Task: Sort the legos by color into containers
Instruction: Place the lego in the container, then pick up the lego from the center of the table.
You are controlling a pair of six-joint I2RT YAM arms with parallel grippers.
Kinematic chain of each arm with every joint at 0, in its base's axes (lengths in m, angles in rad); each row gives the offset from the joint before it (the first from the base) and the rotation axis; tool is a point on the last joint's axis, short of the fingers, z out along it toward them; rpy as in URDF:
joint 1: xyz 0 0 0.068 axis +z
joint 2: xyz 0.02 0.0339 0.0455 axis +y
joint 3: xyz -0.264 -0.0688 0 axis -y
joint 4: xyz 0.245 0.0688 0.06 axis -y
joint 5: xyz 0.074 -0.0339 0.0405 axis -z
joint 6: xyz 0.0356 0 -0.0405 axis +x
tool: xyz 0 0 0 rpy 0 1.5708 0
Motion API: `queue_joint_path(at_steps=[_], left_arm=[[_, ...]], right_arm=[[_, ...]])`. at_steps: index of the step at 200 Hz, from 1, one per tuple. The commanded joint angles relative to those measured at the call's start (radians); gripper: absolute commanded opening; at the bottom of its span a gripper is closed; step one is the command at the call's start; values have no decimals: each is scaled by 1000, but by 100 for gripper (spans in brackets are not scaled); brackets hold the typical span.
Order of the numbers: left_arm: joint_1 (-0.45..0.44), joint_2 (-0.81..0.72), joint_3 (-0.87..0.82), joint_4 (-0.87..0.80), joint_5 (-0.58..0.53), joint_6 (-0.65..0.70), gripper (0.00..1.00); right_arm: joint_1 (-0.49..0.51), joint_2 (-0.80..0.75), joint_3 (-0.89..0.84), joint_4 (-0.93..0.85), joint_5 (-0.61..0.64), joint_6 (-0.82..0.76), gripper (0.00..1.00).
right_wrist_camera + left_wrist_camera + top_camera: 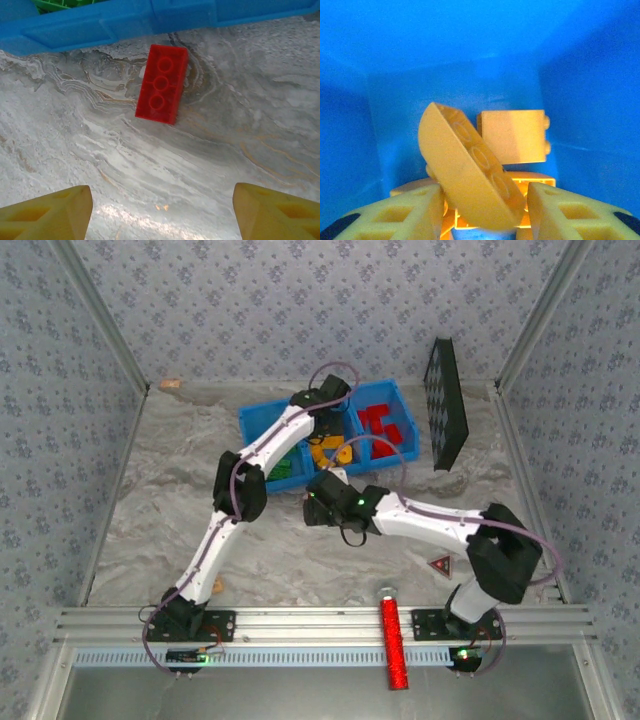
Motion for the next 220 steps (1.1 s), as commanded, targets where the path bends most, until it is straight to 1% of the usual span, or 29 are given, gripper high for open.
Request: queue_joint_path(at_steps=[1, 21, 50, 54, 78, 83, 89, 109, 123, 149, 165, 180, 198, 220], left_arm=[[8, -130, -21, -6, 4, 47, 49], [11, -189, -64, 13, 14, 63, 53], [16, -260, -96, 7, 13, 94, 56], [16, -272, -100, 5, 13, 98, 56], [25, -343, -139, 0, 16, 124, 57], [29, -360, -152, 3, 19, 127, 57], [33, -382, -170, 8, 24, 127, 57], [48, -453, -230, 25, 45, 126, 58], [59, -504, -269, 30, 59, 128, 58], [90, -609, -383, 40, 79, 138, 60], [117, -709, -480, 70, 93, 143, 61], [142, -807, -596, 95, 89, 156, 62], [173, -910, -698, 99, 62, 172, 63], [218, -1025, -813, 104, 72, 169, 64]], right_arm=[[-4, 74, 61, -2, -19, -24, 75], [-7, 133, 94, 22, -31, -36, 75], [-27, 206, 112, 73, -43, -92, 75], [-32, 217, 148, 74, -47, -96, 75], [-45, 273, 209, 51, -49, -97, 74], [-48, 285, 221, 44, -51, -96, 73], [-50, 298, 236, 39, -51, -130, 72], [-60, 344, 277, 17, -65, -135, 69], [-62, 375, 304, -9, -68, -136, 64], [-59, 396, 292, 3, -55, -137, 63], [-61, 405, 284, -1, -43, -133, 62], [-61, 411, 284, -14, -30, -139, 62], [-66, 415, 291, -37, -19, -145, 60], [-66, 401, 289, -64, 1, -159, 60]])
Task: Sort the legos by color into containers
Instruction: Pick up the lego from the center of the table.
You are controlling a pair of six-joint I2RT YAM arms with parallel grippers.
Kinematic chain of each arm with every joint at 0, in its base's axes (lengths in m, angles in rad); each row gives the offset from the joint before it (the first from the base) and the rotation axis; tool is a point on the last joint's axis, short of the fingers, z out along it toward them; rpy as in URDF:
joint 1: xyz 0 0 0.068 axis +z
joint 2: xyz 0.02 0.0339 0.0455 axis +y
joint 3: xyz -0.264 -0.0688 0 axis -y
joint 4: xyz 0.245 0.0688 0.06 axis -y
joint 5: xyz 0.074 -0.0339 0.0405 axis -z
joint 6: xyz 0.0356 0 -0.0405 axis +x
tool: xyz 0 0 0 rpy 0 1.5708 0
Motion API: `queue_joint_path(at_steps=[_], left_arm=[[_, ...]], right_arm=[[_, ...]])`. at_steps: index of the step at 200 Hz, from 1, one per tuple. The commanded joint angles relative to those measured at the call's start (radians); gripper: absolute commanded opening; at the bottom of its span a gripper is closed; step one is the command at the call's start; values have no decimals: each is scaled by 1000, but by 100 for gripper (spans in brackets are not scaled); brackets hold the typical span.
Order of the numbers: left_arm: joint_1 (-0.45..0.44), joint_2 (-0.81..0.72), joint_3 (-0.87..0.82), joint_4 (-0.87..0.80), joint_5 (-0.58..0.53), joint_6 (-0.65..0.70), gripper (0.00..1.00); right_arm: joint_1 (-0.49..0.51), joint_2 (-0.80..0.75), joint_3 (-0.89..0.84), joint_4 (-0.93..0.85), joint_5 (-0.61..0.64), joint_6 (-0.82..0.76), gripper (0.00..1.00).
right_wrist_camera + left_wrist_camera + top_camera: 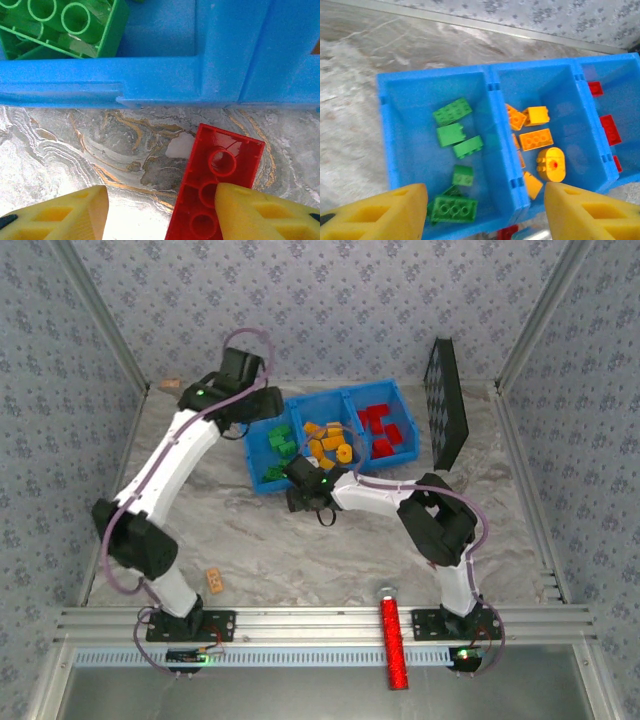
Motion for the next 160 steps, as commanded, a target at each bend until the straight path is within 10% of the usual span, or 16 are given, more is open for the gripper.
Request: queue_joint_path(at_steps=[1, 106, 160], left_arm=[[38, -124, -95, 27, -2, 24, 63], [111, -380, -274, -22, 15, 62, 65], [131, -435, -302, -54, 38, 78, 66]], right_arm=[[-4, 24, 3, -95, 36, -26, 60], [-50, -19, -43, -172, 86, -20, 59], [-85, -2, -34, -181, 65, -51, 36]])
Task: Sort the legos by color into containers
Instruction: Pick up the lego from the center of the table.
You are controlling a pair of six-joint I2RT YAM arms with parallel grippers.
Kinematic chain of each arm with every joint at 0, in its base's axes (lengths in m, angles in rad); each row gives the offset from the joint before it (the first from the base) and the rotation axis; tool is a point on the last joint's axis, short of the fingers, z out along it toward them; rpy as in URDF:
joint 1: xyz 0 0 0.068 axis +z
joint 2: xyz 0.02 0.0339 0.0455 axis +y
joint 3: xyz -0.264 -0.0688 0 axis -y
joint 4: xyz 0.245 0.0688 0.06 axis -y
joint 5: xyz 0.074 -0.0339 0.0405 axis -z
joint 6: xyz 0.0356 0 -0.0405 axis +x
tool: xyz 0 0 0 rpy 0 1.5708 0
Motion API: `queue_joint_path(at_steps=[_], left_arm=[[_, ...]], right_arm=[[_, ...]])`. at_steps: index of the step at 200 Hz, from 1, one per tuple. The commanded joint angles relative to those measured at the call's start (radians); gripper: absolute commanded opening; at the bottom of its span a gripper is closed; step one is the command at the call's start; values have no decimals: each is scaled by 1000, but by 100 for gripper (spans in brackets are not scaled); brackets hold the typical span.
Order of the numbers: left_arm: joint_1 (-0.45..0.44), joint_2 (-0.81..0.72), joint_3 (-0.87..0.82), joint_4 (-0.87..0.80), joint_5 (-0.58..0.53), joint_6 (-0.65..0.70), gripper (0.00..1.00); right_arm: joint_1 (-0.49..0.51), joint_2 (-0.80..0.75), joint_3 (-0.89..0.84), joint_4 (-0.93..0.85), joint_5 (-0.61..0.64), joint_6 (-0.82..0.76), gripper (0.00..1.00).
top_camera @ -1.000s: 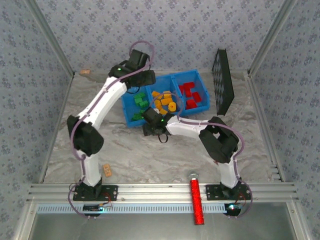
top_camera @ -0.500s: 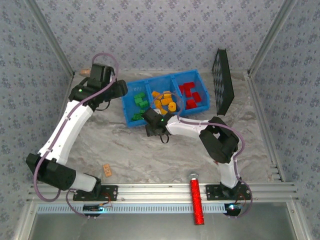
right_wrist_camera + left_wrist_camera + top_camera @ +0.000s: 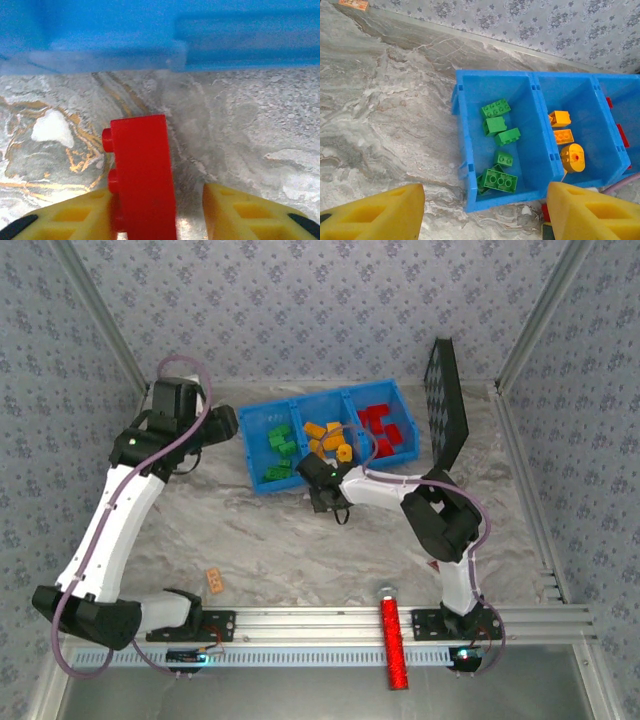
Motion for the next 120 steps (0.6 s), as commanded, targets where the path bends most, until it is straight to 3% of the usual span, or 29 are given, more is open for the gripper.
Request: queue_joint_path(at_steps=[1, 43, 84, 120], left_arm=[[5, -38, -24, -41, 28, 29, 66], [8, -116, -97, -106, 65, 57, 66], [8, -184, -189, -201, 129, 78, 66], [8, -226, -278, -217, 176, 39, 66]], right_arm=[[-14, 5, -1, -36, 4, -25, 35], [-68, -79, -8, -80, -67, -100, 23], [-140, -274, 63, -265, -106, -222, 22], [-251, -303, 262, -378, -122, -290, 22]])
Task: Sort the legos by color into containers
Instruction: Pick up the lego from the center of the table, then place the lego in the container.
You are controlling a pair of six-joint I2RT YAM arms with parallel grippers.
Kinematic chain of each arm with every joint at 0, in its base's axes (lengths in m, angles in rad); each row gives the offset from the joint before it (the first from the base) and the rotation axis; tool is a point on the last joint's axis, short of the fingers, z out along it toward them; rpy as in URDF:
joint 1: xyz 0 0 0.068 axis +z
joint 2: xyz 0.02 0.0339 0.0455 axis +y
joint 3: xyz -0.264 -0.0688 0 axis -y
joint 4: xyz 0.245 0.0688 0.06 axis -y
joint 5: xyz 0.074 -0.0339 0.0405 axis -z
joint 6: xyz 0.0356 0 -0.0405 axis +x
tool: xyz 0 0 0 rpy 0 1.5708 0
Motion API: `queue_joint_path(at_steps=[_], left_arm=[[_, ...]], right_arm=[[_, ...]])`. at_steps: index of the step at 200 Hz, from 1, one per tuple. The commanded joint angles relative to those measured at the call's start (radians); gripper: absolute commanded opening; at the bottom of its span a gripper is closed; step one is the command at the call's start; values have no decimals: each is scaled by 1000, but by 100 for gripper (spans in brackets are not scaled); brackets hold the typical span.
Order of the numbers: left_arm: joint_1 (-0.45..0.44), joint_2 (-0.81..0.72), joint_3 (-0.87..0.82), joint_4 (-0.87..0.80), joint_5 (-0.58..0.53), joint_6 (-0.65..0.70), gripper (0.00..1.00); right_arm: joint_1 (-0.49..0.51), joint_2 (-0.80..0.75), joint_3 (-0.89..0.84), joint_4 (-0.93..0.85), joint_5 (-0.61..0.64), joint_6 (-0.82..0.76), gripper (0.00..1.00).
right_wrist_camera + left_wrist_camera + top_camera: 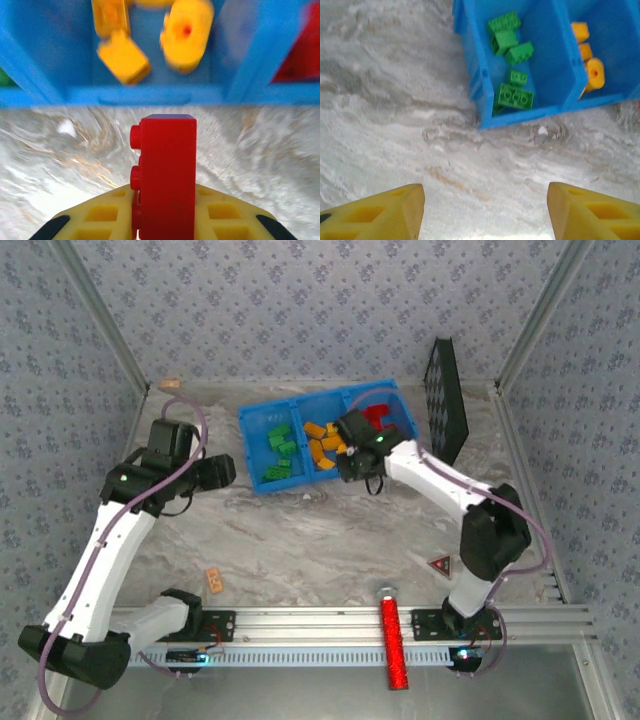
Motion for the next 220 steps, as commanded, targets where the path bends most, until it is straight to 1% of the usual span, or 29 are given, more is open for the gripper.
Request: queue_joint_path(at_steps=[1, 19, 51, 85, 98, 115, 119, 126, 141, 145, 150, 153, 155, 193, 220], left_arm=[[7, -27, -37, -52, 59, -18, 66], [7, -46, -63, -55, 77, -42, 66], [6, -94, -122, -71, 90, -66, 66], [5, -114, -135, -128, 152, -101, 64], [1, -143, -156, -139, 174, -122, 64], [-2, -191, -195, -158, 175, -147, 65], [-2, -202, -207, -162, 171, -155, 66], [-4, -220, -225, -167, 165, -170, 73], [-8, -253, -262, -159, 176, -197, 80], [-11, -259, -268, -157, 175, -205, 84], [-14, -266, -276, -154, 174, -214, 91], [-16, -268, -280, -152, 175, -219, 98], [-17, -270, -281, -151, 174, -221, 99], [-32, -284, -281, -164, 153, -236, 100], [-36, -283, -270, -192, 152, -230, 100]], right_arm=[[-63, -24, 131, -119, -12, -86, 22], [-129, 7, 218, -123, -8, -109, 21], [-217, 91, 300, -72, -6, -126, 21], [-277, 219, 398, -51, -40, -122, 21], [-294, 271, 445, -57, -54, -118, 21], [-314, 337, 503, -61, -63, -127, 22], [-317, 354, 518, -62, -66, -128, 22], [-325, 379, 542, -67, -73, -130, 22], [-337, 433, 592, -82, -94, -130, 23], [-337, 445, 601, -84, -95, -129, 23], [-340, 460, 614, -87, -98, -126, 24], [-341, 469, 621, -90, -100, -124, 24], [-342, 473, 626, -92, -103, -124, 24], [-354, 570, 674, -106, -115, -121, 26], [-364, 614, 692, -90, -127, -119, 31]])
